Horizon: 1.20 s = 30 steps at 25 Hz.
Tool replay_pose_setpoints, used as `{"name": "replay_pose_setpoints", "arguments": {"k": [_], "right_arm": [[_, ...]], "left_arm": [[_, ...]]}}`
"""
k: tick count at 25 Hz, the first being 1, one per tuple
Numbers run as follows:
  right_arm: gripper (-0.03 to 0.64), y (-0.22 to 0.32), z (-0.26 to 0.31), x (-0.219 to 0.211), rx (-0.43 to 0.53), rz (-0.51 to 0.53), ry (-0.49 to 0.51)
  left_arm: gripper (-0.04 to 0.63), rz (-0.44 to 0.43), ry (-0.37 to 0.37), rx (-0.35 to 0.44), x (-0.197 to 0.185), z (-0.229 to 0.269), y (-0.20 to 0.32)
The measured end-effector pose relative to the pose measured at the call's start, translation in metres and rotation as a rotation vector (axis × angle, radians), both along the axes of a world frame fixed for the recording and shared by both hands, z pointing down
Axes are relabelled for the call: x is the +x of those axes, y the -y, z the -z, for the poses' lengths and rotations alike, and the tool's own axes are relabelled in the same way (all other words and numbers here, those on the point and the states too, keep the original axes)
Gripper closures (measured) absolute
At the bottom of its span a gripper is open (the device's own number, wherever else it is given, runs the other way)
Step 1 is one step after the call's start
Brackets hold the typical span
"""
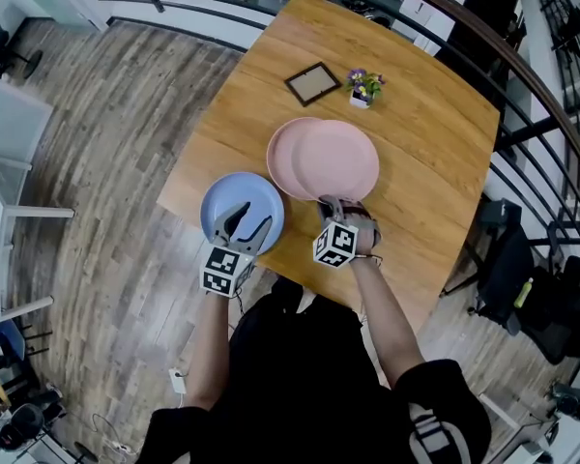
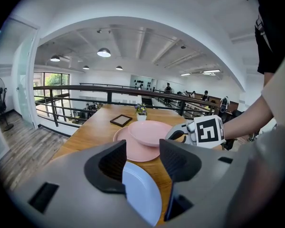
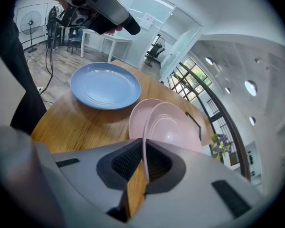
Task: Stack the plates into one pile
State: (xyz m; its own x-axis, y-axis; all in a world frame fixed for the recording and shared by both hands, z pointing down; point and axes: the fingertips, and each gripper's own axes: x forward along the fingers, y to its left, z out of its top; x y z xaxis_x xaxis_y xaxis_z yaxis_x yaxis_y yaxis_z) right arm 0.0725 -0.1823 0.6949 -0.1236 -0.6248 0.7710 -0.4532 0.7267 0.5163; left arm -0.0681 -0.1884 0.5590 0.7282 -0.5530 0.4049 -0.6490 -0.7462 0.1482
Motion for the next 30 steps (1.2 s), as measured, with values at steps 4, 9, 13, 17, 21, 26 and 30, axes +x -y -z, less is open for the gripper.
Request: {"name": "replay_pose_setpoints", "arguments": {"k": [4,9,13,17,21,26,30], "right_arm": [[0.591,0.005,-0.006,-0.012,-0.007,0.019,-0.006],[0.592,0.01,-0.011,-0.021,-0.012,0.036,-0.009],[0.592,0.013,-0.015,-0.028,-0.017,0.055,-0.01],[0.592,0.017,-0.021,-0.034,-0.024,0.076,-0.017],[0.591,0.02,-0.026,-0.038,-0.028,0.091,-0.024],[0.589,0.023,-0.027,-0.043,-0.028,0.095,-0.02],[0.584,0.024,-0.03,-0.043,-0.023,0.098,-0.021]], "left_arm": [[0.374,0.013,0.007,-0.006,-0.009,-0.003,0.003],[0.374,0.026,0.017,-0.017,-0.017,-0.008,0.005],[0.374,0.036,0.021,-0.022,-0.021,-0.01,0.006],[0.374,0.049,0.021,-0.031,-0.025,-0.014,0.007],[0.374,0.063,0.029,-0.038,-0.031,-0.017,0.006],[0.374,0.076,0.031,-0.041,-0.038,-0.019,0.006],[0.374,0.075,0.033,-0.044,-0.038,-0.02,0.006]]}}
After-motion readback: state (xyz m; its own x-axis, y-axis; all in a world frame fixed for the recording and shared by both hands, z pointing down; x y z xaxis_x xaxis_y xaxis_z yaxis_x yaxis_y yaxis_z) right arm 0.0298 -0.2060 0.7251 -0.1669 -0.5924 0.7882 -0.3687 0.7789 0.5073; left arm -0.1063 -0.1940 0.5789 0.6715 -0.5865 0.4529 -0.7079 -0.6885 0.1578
